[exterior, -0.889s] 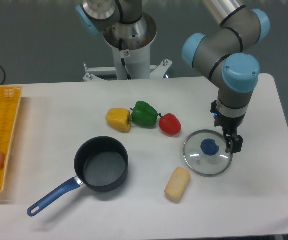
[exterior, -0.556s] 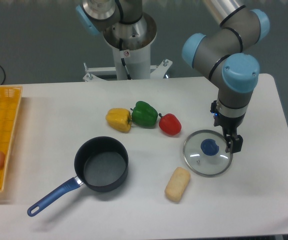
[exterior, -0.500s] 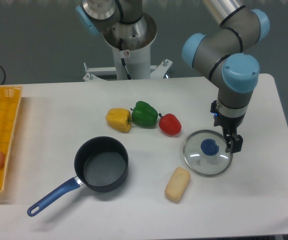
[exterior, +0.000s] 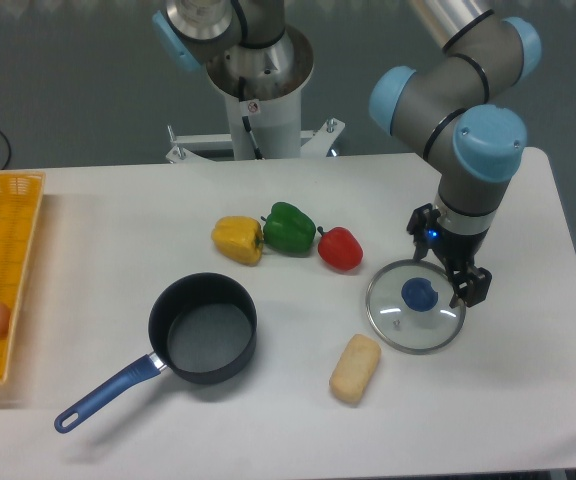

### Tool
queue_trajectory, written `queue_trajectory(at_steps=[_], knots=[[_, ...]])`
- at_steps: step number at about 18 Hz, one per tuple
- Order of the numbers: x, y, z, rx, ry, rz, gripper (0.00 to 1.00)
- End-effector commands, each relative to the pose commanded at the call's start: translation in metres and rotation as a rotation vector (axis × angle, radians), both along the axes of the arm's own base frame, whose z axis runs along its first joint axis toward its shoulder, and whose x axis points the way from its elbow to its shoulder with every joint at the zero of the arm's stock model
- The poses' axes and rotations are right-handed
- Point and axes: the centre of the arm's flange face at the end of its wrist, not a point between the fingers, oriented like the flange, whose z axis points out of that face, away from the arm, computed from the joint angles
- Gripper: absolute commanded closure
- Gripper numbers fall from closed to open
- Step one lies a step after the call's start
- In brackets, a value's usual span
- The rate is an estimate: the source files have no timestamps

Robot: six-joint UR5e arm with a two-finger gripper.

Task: Pick up the bread
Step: 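Move the gripper over the bread roll and lower toward it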

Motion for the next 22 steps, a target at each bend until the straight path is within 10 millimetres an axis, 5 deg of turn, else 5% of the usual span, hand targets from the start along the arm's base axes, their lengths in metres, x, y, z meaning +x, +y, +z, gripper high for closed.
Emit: queue_trajectory(at_steps=[4,9,22], knots=[[0.013,0.019,-0.011,-0.007,-0.031,0.083,0.00],[0.032,0.067,-0.045,-0.009,-0.022,0.257,0.00],[0.039,0.090,-0.104,-0.061,-0.039,0.316,0.00]])
